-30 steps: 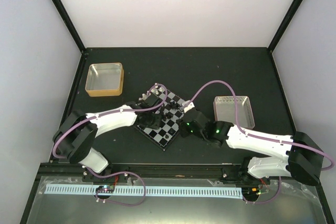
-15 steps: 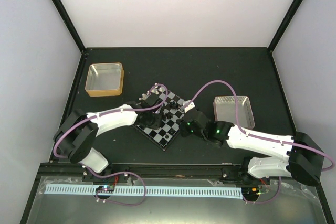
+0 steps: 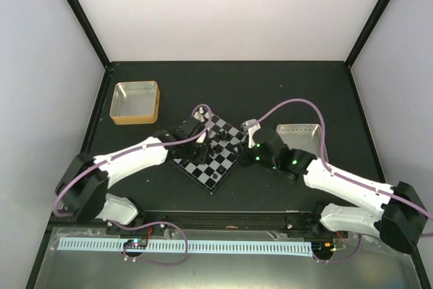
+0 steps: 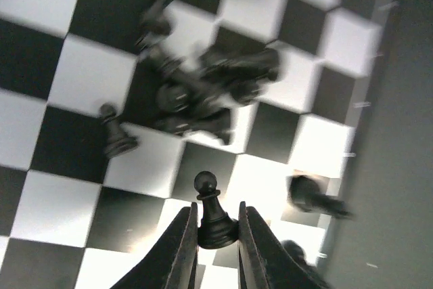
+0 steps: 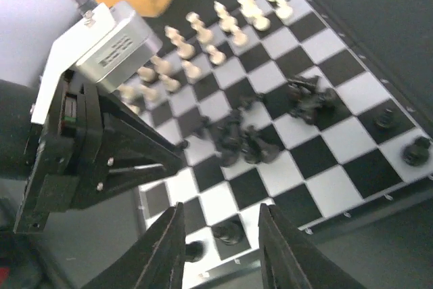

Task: Set up the chess pieces on the board
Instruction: Pick up the chess piece from the chessboard, then place the chess piece on the chessboard.

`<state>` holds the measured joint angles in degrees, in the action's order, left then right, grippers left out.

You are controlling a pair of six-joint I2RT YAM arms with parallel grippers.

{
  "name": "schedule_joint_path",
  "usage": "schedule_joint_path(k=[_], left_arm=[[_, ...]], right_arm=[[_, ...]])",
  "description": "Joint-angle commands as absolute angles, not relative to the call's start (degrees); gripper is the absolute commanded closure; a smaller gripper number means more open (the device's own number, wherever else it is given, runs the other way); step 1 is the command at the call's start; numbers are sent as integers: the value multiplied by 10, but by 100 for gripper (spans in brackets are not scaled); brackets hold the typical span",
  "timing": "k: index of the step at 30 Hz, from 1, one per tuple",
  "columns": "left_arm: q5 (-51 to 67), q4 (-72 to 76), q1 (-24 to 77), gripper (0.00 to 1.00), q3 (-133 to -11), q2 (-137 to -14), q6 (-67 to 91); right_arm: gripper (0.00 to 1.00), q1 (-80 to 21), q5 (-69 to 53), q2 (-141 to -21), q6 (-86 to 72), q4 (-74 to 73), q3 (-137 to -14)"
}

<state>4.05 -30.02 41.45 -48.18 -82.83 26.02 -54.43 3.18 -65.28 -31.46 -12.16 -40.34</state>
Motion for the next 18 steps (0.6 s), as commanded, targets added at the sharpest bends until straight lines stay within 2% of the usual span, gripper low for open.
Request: schedule_joint_path(k=[1, 4, 9, 18], left_arm=[[157, -242, 411, 91, -478, -743, 207], [235, -195, 411, 91, -472, -695, 178], [355, -110, 411, 91, -454, -623, 134], [437, -40, 410, 91, -438, -568, 89]], right_arm=[[67, -461, -167, -615, -338, -71, -395], [60, -431, -257, -608, -366, -58, -404], [56, -408, -351, -599, -423, -55, -435], [57, -408, -421, -603, -470, -58, -470]])
